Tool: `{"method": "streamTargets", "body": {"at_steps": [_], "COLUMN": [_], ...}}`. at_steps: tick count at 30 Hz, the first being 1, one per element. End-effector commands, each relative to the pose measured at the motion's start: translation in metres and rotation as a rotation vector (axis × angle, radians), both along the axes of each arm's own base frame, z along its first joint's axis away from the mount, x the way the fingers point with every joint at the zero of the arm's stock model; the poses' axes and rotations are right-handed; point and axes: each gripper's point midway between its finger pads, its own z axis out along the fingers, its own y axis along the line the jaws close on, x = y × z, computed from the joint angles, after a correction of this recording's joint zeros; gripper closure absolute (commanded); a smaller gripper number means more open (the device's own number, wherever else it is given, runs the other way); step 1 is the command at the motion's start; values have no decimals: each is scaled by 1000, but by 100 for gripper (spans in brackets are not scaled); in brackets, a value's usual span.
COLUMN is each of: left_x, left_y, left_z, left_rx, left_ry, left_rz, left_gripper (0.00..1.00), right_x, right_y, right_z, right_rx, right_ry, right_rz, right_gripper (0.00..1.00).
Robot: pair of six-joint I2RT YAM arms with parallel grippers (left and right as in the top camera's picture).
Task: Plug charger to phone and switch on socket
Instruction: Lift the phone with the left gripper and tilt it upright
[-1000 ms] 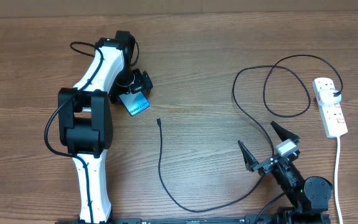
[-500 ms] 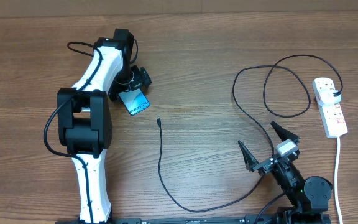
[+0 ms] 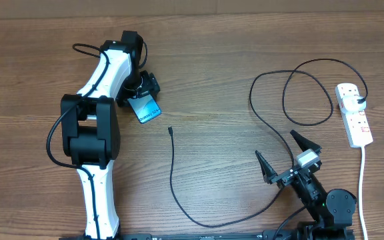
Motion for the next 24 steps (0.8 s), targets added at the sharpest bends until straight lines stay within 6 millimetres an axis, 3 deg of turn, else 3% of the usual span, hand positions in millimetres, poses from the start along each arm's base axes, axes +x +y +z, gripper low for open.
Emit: {"method": "streamTargets", "body": {"at_steps": [1,10,20,22,24], "left_x": [-18,-22,-29,-29,-29], "left_y": [7,11,4,3,4], "left_z": [-24,-24,-23,-23,-22], "left_rx": [18,43,48,47,47], "left_ry": [84,103,127,127,124], "left_rz": [4,36,15,15,15], "left_gripper": [11,5,12,21,24], "right_x": [1,1,1,1,1], "right_y": [-2,-2,-2,-2,-2], "right_z": [-2,-2,-2,-2,-2], "right_rx": [4,4,4,4,4], "right_ry": [-1,-1,-1,-1,-1], "right_rz": [-14,-14,-14,-14,-14], "right_gripper": [0,0,0,0,0]}}
